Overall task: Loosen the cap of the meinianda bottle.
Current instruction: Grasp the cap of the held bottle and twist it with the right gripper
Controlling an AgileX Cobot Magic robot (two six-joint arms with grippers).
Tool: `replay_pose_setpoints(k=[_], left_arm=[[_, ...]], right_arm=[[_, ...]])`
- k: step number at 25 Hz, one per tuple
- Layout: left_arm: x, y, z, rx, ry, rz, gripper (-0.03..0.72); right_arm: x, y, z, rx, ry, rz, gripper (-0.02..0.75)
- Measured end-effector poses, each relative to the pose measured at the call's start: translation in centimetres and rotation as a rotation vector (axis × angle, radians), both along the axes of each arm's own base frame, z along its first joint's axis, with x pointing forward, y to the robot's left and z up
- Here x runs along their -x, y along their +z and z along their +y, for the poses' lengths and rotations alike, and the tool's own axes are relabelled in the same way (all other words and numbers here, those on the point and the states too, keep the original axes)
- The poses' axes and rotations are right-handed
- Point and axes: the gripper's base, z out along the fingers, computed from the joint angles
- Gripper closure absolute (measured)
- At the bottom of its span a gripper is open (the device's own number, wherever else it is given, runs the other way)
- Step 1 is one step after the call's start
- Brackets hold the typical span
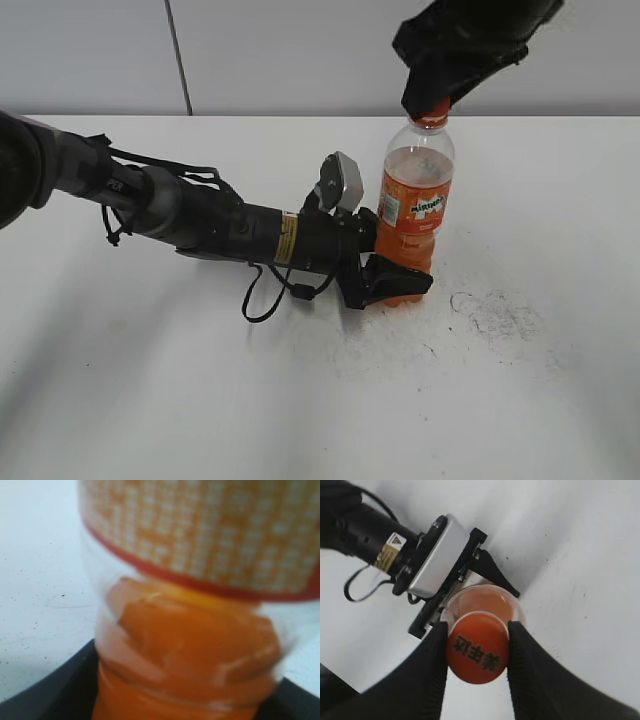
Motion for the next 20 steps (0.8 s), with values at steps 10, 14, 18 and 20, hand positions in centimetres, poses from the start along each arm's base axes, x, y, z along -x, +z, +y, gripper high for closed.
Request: replay_pose_setpoints(k=[10,14,18,20], left_arm=[[0.04,0.0,0.0,0.0,-0.007,-0.008,0.143],[0.04,0.0,0.0,0.0,-0.005,-0.004,0.143],[0.03,0.0,0.0,0.0,-0.005,-0.003,0.143],[0.03,0.0,0.0,0.0,-0.005,-0.003,0.143]], right_arm=[[0.13,0.13,0.34,0.151,0.654,-0.215,0.456],[-0.3,0.2,0.49,0.052,0.343,-0.155,0.183],[-0.32,0.16,0.51,-0.08,-0.072,-0.003,0.147],[-0.18,0.08,0.42,-0.105,-0.192,0.056,0.246]])
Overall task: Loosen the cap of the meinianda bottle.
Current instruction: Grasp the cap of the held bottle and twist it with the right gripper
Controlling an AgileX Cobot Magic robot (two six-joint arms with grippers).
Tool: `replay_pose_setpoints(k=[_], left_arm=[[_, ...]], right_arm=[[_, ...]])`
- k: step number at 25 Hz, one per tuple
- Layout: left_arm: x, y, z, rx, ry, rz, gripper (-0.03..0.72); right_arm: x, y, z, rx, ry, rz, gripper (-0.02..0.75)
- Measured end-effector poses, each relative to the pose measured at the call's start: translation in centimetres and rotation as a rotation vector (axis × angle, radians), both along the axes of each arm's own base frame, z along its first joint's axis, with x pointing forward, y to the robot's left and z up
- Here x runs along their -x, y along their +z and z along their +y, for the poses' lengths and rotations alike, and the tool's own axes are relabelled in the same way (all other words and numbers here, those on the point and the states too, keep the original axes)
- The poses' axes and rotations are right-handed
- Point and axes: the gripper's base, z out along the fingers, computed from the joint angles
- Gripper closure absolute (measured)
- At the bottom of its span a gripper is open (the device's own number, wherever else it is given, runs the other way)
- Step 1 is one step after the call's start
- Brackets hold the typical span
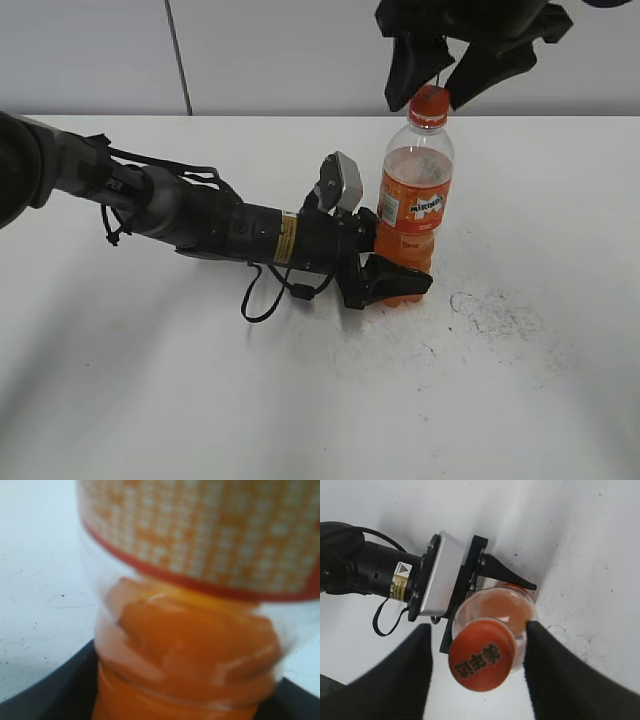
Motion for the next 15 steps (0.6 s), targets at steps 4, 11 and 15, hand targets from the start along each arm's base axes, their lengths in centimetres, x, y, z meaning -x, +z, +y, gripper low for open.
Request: replay_pose_setpoints(k=[4,11,15], left_arm=[[-0.01,0.0,0.0,0.0,0.001,0.002,0.143],[0.01,0.0,0.0,-0.001,0.0,0.001,0.143],[0.02,-0.01,0.04,-0.001,-0.007,-0.009,0.143]], right_arm=[[0.17,-0.16,-0.22,0.018,-0.03,0.031,0.472],[0.18,-0.11,-0.15,0.169,0.502,-0.165,0.472],[0.32,-0.08,0.03,0.245,0.845,-0.288,0.472]])
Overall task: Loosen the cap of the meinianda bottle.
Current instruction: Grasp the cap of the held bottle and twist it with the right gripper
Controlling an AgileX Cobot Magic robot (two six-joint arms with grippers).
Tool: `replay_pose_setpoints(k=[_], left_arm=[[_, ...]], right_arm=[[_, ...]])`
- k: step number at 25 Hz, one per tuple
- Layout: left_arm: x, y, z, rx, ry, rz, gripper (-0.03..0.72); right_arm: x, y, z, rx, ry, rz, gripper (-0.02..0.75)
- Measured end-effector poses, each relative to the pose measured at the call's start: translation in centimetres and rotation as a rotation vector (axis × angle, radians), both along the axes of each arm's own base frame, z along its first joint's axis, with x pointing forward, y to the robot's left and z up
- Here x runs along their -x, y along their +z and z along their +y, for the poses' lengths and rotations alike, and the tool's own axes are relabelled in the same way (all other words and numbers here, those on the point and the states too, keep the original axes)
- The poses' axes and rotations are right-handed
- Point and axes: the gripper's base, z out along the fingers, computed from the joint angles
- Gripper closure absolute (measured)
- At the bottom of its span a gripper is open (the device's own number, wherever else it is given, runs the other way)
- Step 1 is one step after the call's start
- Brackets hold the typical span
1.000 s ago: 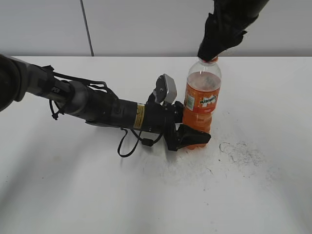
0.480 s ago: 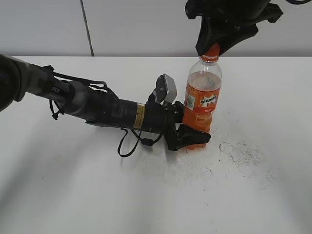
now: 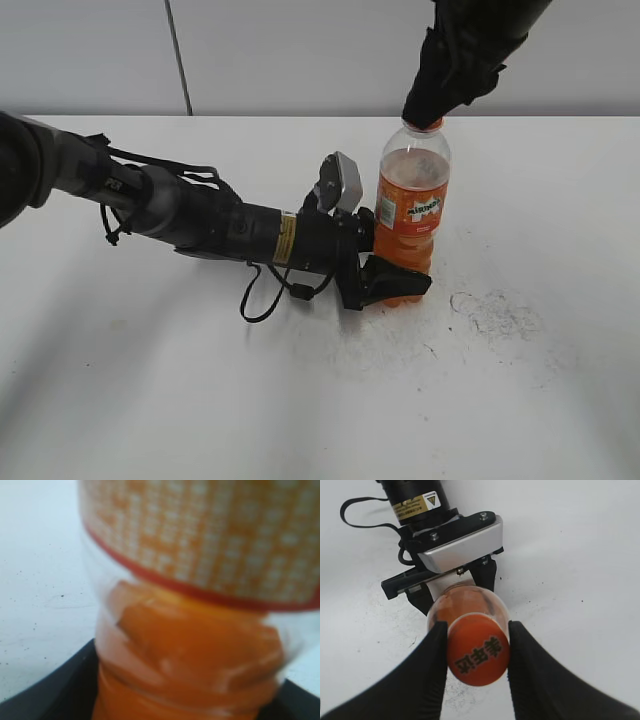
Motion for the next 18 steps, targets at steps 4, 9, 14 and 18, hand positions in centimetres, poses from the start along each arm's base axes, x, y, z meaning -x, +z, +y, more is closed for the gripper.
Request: replay_pose_setpoints(k=[4,9,14,18], left_arm=[[0.0,0.02,0.04,0.002,-0.002,0.0,0.143],[-0.01,0.0,0.01,0.0,0.003,0.009,0.143],[-0.01,0.0,0.01,0.0,0.004,0.011,0.143],[-0.01,0.01,0.01,0.001,0.003,0.012,0.143]], right_arm=[[0.03,0.04,0.12,-0.026,-0.043,0.021,0.424],[-0.11,0.07,0.25,-0.158,-0.46,0.174,0.181],[0.06,0.0,0.2,-0.225,-0.757,0.309,0.273],[-0.09,-0.12,-0.24,-0.193,-0.789,0.285,0.467]])
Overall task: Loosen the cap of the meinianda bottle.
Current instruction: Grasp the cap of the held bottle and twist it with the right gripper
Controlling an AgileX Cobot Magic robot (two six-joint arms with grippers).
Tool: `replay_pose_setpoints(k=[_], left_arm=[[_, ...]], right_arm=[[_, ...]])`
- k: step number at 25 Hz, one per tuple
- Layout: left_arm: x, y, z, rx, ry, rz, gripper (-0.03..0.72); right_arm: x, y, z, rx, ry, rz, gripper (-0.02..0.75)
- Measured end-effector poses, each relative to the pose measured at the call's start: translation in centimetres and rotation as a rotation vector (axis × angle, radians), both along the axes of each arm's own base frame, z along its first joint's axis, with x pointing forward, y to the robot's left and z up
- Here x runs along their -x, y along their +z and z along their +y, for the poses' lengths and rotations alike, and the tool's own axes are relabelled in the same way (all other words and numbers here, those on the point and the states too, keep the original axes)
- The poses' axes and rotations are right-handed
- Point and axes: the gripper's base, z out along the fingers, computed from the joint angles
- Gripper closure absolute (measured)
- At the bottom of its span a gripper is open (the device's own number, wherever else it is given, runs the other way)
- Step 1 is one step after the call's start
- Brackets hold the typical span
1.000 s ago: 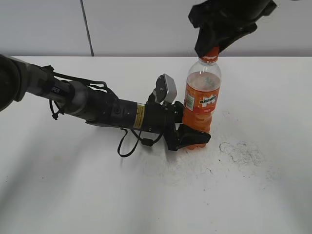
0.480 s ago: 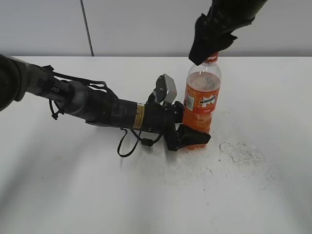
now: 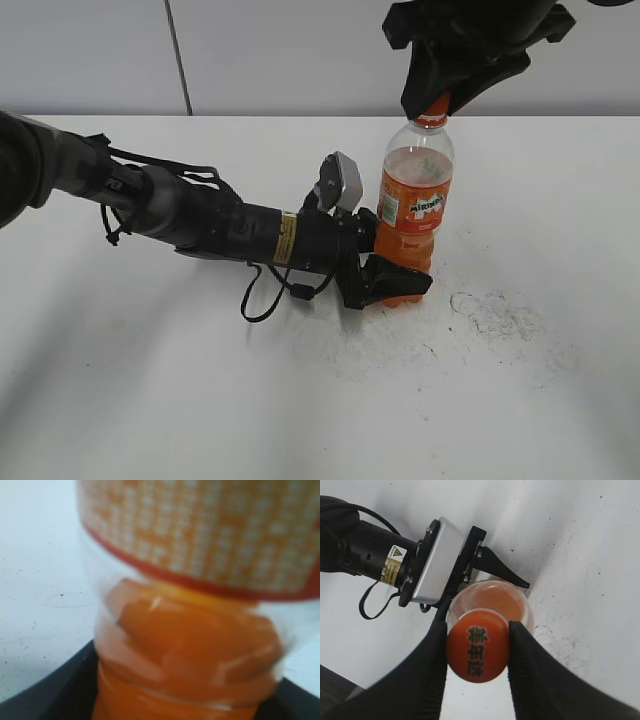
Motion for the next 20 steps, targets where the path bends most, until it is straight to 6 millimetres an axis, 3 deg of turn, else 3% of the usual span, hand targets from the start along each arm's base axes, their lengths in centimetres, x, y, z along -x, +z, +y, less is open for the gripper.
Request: replay_pose_setpoints(k=[3,6,7,9,20], left_arm=[[-0.01,0.0,0.0,-0.001,0.001,0.002,0.143],[-0.03,0.0,0.0,0.0,0.004,0.005,0.143],[-0.04,0.0,0.0,0.0,0.006,0.006,0.143],[-0.04,0.0,0.0,0.0,0.007,0.006,0.143],[-0.03,0.0,0.04,0.0,0.003,0.007,0.143]], right_arm=[[-0.09,-0.04,-0.19,0.052,0.104,-0.047,0.467],[-0.16,0.01,-0.26,0.134,0.349,-0.137,0.467],[-0.15,0.07,-0.34,0.194,0.531,-0.202,0.467],[-0.2,0.08,-0.34,0.231,0.656,-0.248,0.468],[-0.07,0.25,0.3,0.208,0.853,-0.335,0.468]])
